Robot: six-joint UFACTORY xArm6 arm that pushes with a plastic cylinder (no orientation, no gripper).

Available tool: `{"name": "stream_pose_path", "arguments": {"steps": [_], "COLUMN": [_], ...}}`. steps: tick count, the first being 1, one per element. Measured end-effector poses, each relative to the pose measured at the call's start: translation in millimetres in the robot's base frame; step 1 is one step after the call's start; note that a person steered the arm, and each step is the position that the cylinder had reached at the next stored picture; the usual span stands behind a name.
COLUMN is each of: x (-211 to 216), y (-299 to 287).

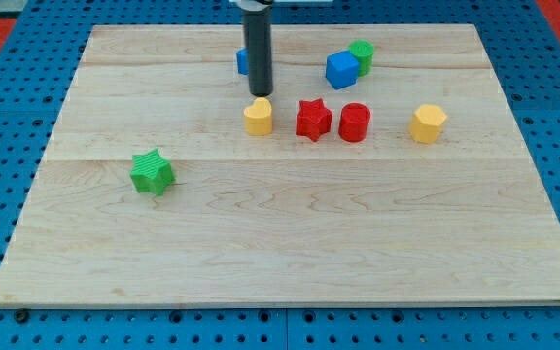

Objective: Push the blue triangle towards the left

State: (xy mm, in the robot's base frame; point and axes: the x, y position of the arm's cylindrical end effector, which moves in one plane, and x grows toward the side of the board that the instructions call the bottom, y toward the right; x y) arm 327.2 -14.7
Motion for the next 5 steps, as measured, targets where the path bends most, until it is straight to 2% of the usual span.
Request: {"name": "stream_pose_path", "arguments": {"steps": [5], "x": [6.0], "y": [47.0]}}
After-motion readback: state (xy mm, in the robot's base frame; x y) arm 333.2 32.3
